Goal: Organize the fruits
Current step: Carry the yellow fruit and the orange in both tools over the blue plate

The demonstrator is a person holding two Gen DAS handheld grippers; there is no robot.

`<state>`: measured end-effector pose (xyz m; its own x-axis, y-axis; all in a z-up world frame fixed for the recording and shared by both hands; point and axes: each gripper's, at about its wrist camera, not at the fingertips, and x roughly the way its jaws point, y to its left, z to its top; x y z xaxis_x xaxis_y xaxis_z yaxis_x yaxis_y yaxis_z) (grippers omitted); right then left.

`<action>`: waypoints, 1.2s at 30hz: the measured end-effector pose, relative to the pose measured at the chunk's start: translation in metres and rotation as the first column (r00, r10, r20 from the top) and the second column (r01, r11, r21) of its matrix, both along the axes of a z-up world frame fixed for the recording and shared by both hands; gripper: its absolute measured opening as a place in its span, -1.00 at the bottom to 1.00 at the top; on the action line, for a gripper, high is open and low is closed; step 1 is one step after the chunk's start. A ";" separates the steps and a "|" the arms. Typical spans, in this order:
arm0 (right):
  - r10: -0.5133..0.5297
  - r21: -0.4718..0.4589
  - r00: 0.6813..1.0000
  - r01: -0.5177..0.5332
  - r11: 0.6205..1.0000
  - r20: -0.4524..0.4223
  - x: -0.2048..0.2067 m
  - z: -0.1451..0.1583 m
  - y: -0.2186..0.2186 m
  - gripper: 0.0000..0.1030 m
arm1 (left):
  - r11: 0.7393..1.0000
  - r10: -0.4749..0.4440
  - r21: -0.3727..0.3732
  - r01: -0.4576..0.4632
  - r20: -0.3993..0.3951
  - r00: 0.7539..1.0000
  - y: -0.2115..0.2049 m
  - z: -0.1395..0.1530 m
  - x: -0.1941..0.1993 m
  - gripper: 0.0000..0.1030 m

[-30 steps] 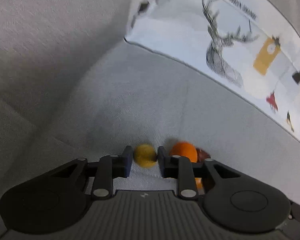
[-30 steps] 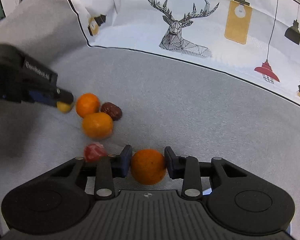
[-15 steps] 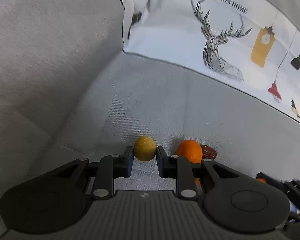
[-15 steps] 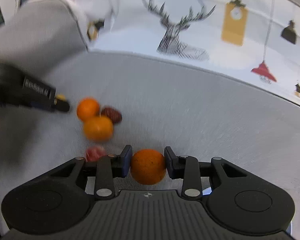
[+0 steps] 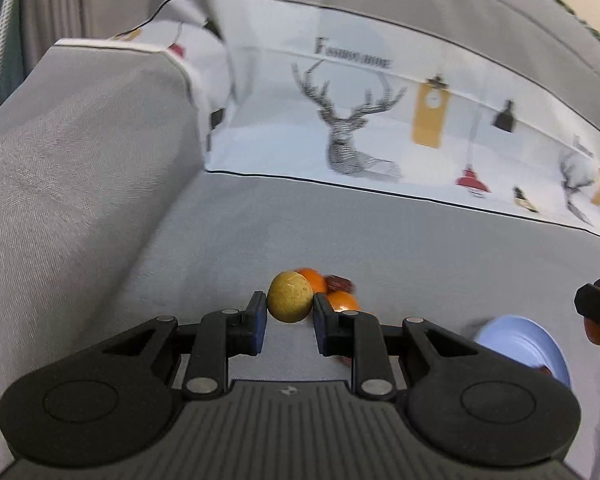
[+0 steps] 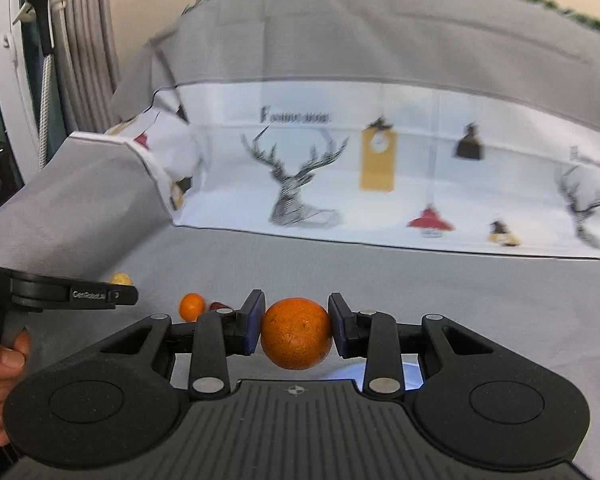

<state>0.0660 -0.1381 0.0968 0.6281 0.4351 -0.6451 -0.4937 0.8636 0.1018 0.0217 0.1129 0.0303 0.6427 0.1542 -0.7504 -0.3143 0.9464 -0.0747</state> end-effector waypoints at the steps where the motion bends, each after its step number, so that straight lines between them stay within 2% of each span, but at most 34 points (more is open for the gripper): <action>1: -0.023 0.006 1.000 0.023 1.000 -0.002 -0.006 -0.001 -0.011 -0.30 | 1.000 -0.014 -0.004 0.014 0.005 1.000 -0.006 0.001 -0.003 -0.48; 4: -0.099 0.000 0.994 0.099 0.995 -0.047 -0.011 -0.012 -0.033 -0.30 | 0.998 -0.060 -0.019 0.060 0.009 0.998 -0.023 -0.001 -0.009 -0.48; 7: -0.137 0.007 0.990 0.137 0.991 -0.018 -0.007 -0.010 -0.044 -0.30 | 0.991 -0.130 0.002 0.130 0.009 0.991 -0.042 -0.005 -0.011 -0.48; 9: -0.151 -0.019 0.988 0.151 0.988 -0.038 0.000 -0.017 -0.048 -0.30 | 0.986 -0.169 0.019 0.169 0.015 0.986 -0.052 -0.007 -0.006 -0.48; 15: -0.157 -0.094 0.986 0.152 0.984 -0.049 0.012 -0.035 -0.052 -0.30 | 0.985 -0.170 -0.036 0.170 0.007 0.986 -0.053 -0.019 0.010 -0.48; 26: -0.236 -0.075 0.968 0.231 0.970 -0.082 0.022 -0.039 -0.075 -0.30 | 0.970 -0.237 -0.050 0.237 0.020 0.971 -0.073 -0.024 0.021 -0.48; 29: -0.231 -0.081 0.969 0.224 0.971 -0.082 0.021 -0.039 -0.074 -0.30 | 0.958 -0.285 -0.029 0.286 0.023 0.958 -0.085 -0.025 0.019 -0.48; 34: -0.218 -0.093 0.973 0.211 0.973 -0.081 0.019 -0.040 -0.069 -0.30 | 0.917 -0.397 0.042 0.396 0.037 0.917 -0.113 -0.027 0.011 -0.48; 36: -0.215 -0.097 0.973 0.207 0.974 -0.082 0.019 -0.041 -0.068 -0.30 | 0.899 -0.438 0.040 0.436 0.042 0.898 -0.122 -0.029 0.008 -0.48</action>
<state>0.0849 -0.2060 0.0561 0.6360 0.2385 -0.7339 -0.2916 0.9548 0.0576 0.0300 -0.0094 0.0016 0.6863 -0.1294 -0.7157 0.1347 0.9896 -0.0498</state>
